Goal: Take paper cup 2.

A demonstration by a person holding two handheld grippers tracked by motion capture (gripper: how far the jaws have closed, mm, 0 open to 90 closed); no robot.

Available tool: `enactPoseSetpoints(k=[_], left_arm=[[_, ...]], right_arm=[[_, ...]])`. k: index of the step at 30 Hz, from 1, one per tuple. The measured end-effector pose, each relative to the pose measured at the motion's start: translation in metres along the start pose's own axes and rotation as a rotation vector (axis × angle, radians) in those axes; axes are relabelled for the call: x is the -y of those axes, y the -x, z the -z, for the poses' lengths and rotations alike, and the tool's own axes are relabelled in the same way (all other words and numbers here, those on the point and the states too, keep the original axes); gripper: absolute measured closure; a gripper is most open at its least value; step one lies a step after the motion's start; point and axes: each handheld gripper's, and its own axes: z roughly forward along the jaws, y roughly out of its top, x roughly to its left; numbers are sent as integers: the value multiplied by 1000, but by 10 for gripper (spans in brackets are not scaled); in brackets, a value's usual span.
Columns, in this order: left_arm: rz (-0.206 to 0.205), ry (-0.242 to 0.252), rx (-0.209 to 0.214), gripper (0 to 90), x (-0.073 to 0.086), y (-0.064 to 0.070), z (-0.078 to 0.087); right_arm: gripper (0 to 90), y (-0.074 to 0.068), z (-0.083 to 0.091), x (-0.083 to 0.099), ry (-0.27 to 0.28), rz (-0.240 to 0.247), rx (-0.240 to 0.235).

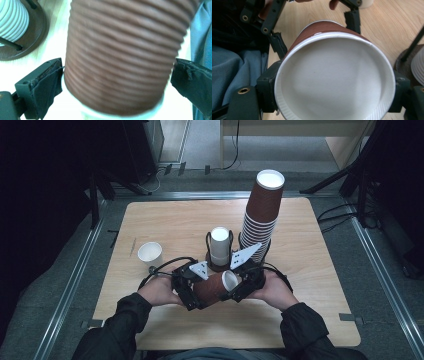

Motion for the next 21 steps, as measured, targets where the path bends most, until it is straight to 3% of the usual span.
enactPoseSetpoints(k=[2,11,18,21], left_arm=[[-8,36,-17,0,5,-1,3],[37,150,-19,0,19,-7,16],[78,258,28,0,21,-7,18],[67,266,34,0,18,-6,15]], right_arm=[[211,1,3,1,7,-4,8],[211,2,19,5,70,0,43],[211,1,28,7,131,-12,41],[211,0,29,5,159,-14,27]])
